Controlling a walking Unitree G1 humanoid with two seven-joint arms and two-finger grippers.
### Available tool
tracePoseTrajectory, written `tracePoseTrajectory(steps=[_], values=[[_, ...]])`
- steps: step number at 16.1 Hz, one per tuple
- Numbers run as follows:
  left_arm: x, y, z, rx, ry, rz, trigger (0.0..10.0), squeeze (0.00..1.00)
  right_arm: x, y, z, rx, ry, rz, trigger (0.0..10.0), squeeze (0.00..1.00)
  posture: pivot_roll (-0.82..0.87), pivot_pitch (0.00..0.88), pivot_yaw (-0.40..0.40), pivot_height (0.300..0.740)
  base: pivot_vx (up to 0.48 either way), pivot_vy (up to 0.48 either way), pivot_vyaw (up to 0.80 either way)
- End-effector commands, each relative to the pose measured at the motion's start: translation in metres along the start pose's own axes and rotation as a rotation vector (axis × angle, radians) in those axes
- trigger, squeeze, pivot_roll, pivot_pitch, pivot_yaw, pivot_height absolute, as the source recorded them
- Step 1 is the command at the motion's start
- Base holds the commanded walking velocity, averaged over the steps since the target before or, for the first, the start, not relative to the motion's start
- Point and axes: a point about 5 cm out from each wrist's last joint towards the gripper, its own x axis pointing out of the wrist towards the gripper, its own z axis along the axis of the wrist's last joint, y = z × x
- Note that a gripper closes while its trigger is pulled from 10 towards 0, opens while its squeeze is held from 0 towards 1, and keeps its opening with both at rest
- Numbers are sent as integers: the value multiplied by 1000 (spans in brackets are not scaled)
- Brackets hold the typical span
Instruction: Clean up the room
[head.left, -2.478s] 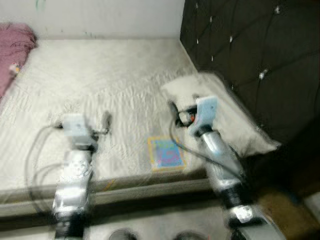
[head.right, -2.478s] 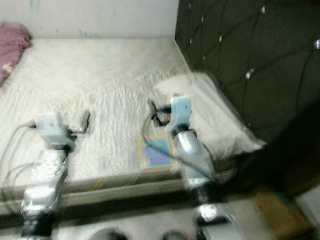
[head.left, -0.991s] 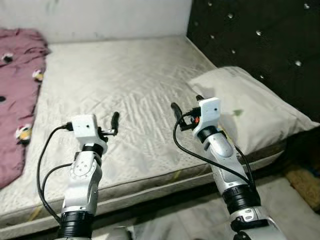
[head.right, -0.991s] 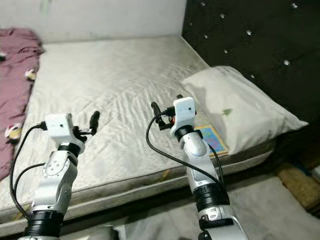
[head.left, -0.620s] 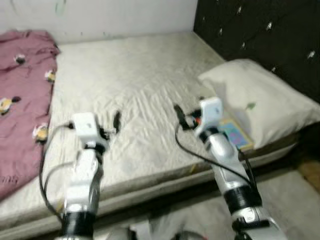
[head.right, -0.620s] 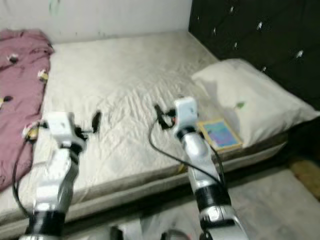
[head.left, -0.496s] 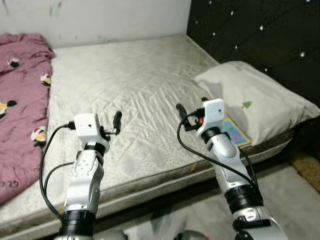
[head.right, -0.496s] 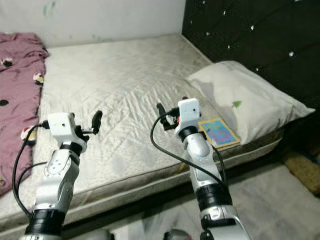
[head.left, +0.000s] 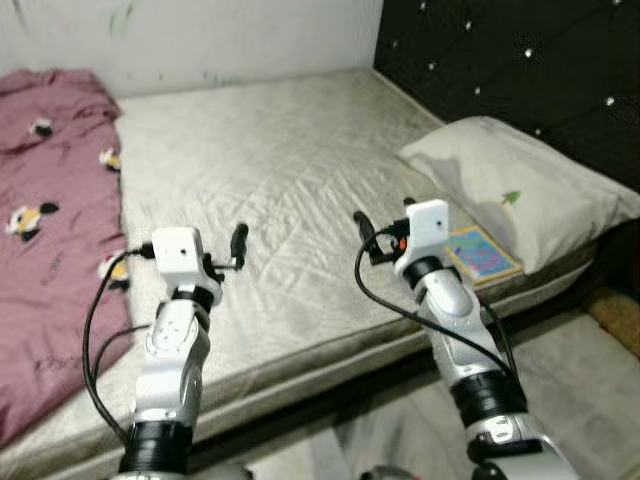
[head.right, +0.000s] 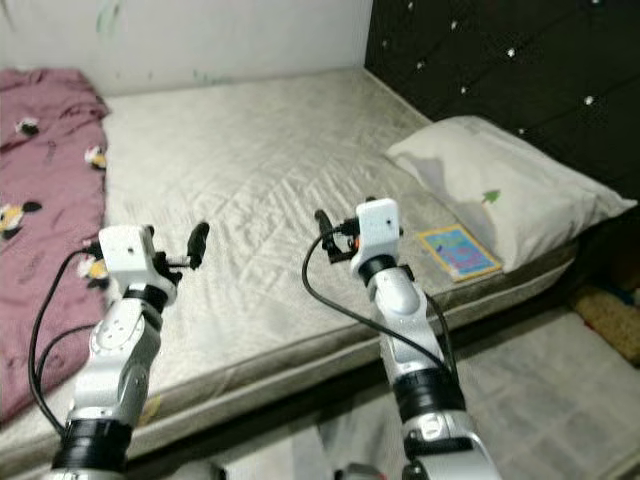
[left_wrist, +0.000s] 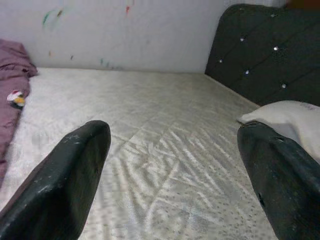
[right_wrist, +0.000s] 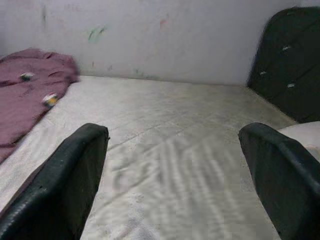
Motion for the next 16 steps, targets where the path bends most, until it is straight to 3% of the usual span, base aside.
tracePoseTrajectory(steps=[1, 8, 16], values=[[0, 5, 5, 9, -29, 5, 10000, 0, 5, 7, 9, -8, -27, 29, 10000, 0, -54, 0, -40, 740, 0, 0, 0], [-1, 4, 7, 0, -42, -5, 10000, 0, 6, 7, 9, -22, -30, 37, 10000, 0, -55, 0, -43, 740, 0, 0, 0], [-2, 4, 6, -15, -40, -5, 10000, 0, 6, 7, 8, -21, -24, 32, 10000, 0, -55, 0, -43, 740, 263, 395, 0]])
